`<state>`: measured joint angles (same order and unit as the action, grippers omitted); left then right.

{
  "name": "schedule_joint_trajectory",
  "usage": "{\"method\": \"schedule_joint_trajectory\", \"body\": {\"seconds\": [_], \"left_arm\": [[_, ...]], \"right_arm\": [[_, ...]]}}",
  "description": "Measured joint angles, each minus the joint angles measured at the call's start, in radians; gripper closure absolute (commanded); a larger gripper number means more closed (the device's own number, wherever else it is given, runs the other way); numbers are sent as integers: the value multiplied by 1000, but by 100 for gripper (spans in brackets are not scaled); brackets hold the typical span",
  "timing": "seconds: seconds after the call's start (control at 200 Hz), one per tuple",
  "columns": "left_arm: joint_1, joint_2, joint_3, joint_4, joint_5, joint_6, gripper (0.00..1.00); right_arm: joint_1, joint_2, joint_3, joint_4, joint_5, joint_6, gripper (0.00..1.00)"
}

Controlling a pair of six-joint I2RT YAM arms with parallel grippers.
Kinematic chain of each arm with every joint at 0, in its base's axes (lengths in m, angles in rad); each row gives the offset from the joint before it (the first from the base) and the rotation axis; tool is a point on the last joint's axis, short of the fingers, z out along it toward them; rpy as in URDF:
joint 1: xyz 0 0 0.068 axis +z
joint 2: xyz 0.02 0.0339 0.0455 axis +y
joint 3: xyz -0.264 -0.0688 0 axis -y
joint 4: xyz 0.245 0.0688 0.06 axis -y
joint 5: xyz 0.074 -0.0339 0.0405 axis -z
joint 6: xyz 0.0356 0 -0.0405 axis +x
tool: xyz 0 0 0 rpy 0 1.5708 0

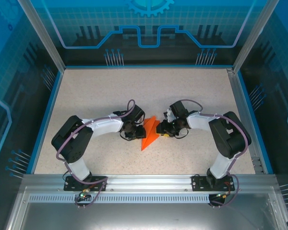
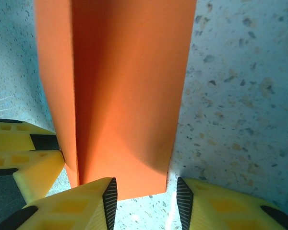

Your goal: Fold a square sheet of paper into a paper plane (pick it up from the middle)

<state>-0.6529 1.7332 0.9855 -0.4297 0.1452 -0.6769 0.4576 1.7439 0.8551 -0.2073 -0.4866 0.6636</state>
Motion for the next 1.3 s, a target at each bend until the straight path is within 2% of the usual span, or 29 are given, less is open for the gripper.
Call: {"method": "schedule_joint_trajectory", "body": {"seconds": [0.735,1.005,1.215,1.301], "left_arm": [[-13,40,34,-31,-18,0,75],[-16,47,41,-41,-23,0,76],[-18,49,46,-50,-29,0,77],[-18,49,47,-51,-29,0,77]], "right_arm": [[-2,1,-16,33,-1,74,67],[-6,-5,-31,55,-4,108,66],[-6,-5,-40,71,-7,129,72],[-6,-10,-45,71,9,142,71]]}}
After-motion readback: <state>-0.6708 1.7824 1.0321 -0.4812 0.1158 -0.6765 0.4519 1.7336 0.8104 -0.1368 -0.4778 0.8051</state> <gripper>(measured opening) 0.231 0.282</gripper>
